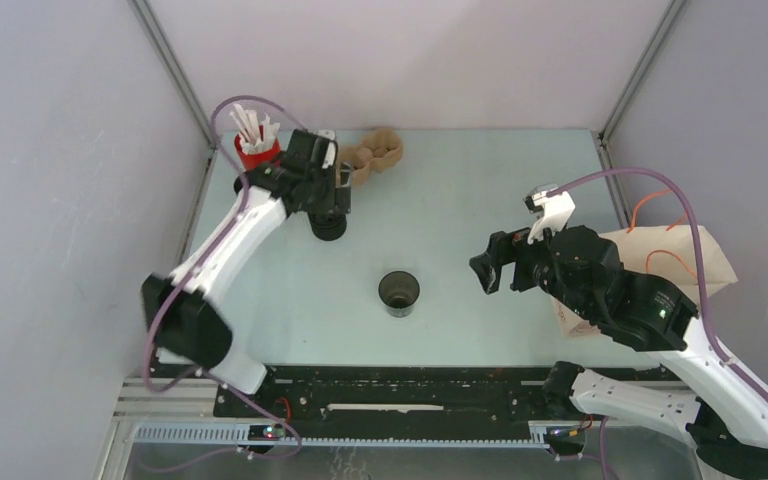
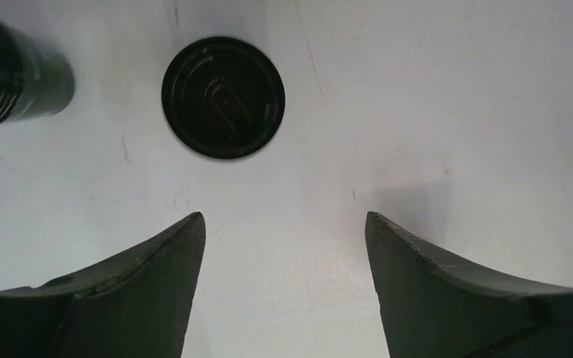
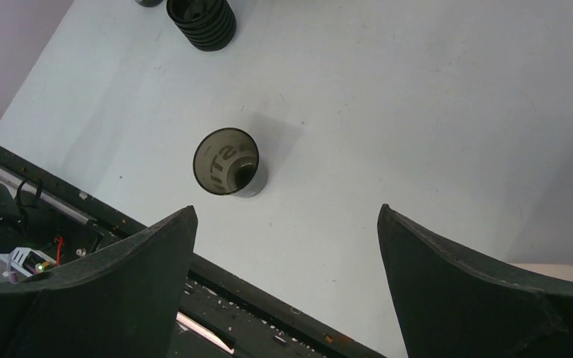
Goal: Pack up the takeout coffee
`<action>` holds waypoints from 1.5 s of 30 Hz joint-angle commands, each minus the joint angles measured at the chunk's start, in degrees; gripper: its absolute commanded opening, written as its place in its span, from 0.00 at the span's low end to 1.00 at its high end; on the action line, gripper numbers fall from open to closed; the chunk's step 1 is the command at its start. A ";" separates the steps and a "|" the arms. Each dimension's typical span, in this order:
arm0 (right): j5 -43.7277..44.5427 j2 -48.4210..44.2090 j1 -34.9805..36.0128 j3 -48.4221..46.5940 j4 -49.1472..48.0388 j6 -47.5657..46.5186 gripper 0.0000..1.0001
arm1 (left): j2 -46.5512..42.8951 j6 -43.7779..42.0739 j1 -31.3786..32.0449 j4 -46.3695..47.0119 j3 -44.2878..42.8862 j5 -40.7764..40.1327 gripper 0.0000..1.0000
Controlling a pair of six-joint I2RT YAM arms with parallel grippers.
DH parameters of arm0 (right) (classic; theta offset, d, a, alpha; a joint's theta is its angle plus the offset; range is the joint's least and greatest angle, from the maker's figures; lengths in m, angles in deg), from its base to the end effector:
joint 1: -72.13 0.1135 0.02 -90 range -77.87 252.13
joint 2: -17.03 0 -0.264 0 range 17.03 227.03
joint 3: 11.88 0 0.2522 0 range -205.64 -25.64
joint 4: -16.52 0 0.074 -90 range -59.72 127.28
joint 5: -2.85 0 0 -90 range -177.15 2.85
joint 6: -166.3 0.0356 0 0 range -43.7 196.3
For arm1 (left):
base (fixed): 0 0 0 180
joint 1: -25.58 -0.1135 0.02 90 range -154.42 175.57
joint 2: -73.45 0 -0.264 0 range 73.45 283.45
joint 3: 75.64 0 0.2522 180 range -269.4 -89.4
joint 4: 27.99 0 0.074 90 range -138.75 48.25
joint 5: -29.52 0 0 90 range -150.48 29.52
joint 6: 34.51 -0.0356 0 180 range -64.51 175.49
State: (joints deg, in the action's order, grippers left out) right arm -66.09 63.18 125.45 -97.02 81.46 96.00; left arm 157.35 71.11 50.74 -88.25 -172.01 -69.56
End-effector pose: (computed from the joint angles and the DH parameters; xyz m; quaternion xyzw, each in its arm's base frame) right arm 0.0876 0.0963 0.4156 -0.1483 0.8259 0.1857 0.5112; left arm 0.2844 -0.1274 0.3496 0.0489 0.9291 -0.0558 0.3622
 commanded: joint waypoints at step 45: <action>-3.12 2.78 -0.72 0.09 -2.57 1.04 1.00 | 28.27 -4.36 -5.26 0.45 -18.48 2.78 0.20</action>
State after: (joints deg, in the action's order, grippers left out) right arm -68.97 65.97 125.08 -96.91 80.58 96.05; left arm 189.92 67.46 45.43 -88.16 -188.32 -65.28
